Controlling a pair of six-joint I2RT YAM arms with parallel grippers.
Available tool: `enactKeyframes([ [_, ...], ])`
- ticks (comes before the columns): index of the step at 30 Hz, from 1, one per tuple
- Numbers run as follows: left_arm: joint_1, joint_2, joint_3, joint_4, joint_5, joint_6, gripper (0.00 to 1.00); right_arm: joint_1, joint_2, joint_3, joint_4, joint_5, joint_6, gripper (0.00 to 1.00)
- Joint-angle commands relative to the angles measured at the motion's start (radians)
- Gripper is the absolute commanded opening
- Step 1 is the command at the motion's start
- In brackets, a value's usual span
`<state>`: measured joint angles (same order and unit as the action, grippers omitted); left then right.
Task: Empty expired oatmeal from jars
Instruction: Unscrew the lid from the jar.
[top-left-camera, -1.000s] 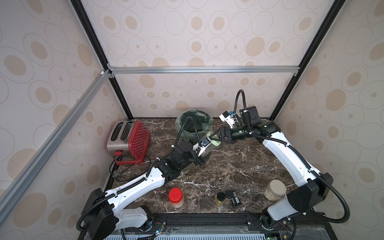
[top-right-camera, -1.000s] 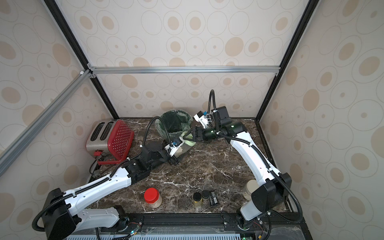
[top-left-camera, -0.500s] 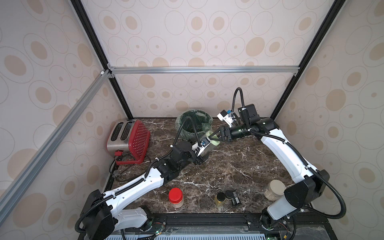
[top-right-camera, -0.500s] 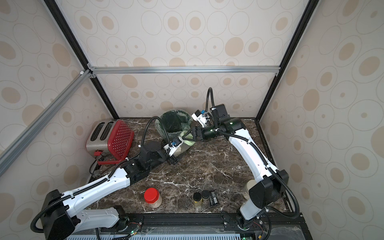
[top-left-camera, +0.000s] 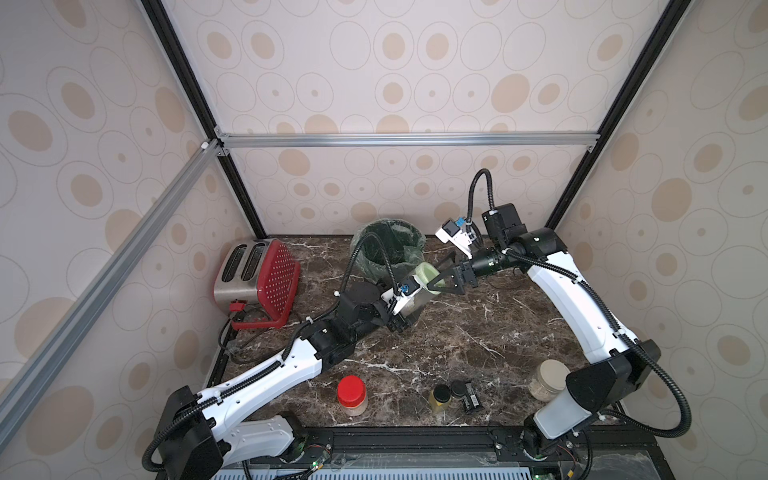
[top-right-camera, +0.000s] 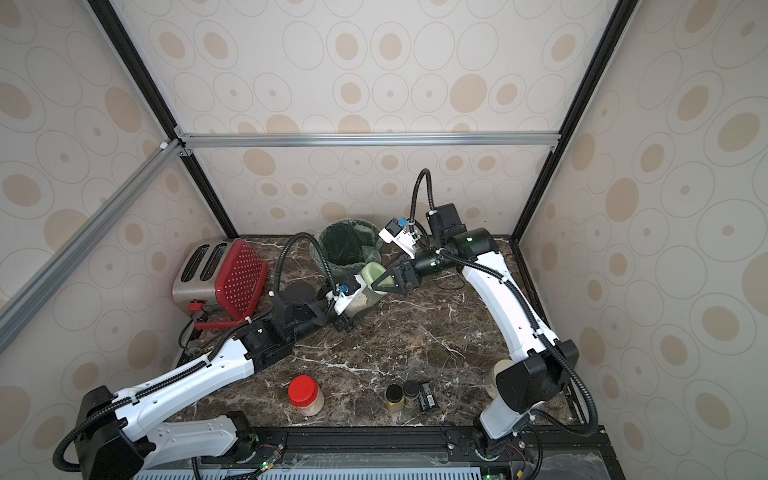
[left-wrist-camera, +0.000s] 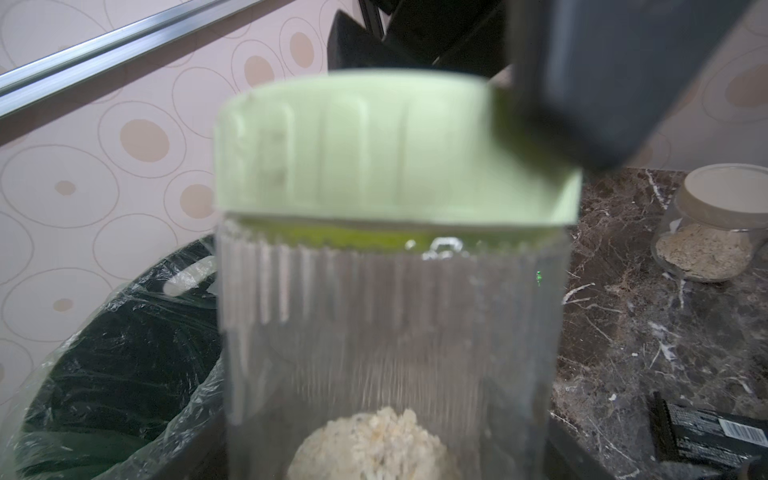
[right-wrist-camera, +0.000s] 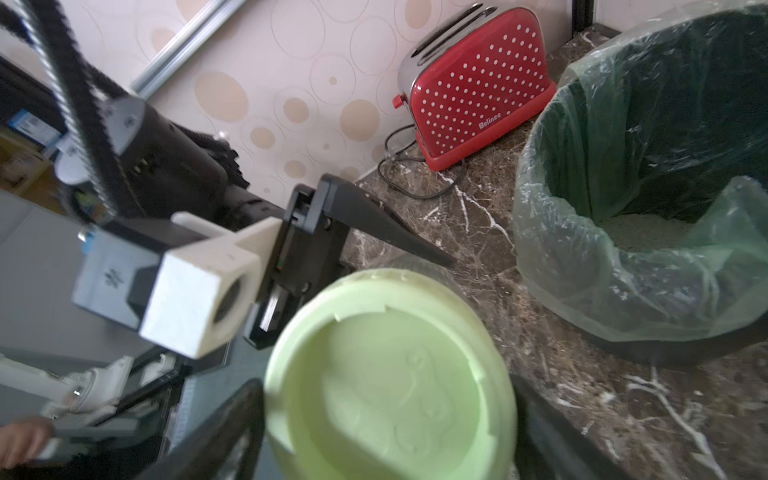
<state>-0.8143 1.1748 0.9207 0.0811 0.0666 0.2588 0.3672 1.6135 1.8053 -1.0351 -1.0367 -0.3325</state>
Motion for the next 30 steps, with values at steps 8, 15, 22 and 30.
enactKeyframes([
  [8, 0.005, -0.042, -0.001, 0.136, -0.018, 0.026, 0.0, -0.049, -0.196, -0.115, 0.297, 0.233, 0.735, 1.0],
  [15, 0.006, -0.014, 0.007, 0.153, -0.009, 0.036, 0.0, 0.022, -0.145, -0.029, 0.142, 0.401, 0.815, 1.0],
  [22, 0.006, -0.002, 0.015, 0.159, -0.005, 0.039, 0.0, 0.074, -0.082, 0.033, 0.072, 0.416, 0.774, 1.0],
  [30, 0.004, 0.006, 0.017, 0.152, -0.011, 0.043, 0.0, 0.105, -0.063, 0.032, 0.08, 0.415, 0.77, 1.0],
])
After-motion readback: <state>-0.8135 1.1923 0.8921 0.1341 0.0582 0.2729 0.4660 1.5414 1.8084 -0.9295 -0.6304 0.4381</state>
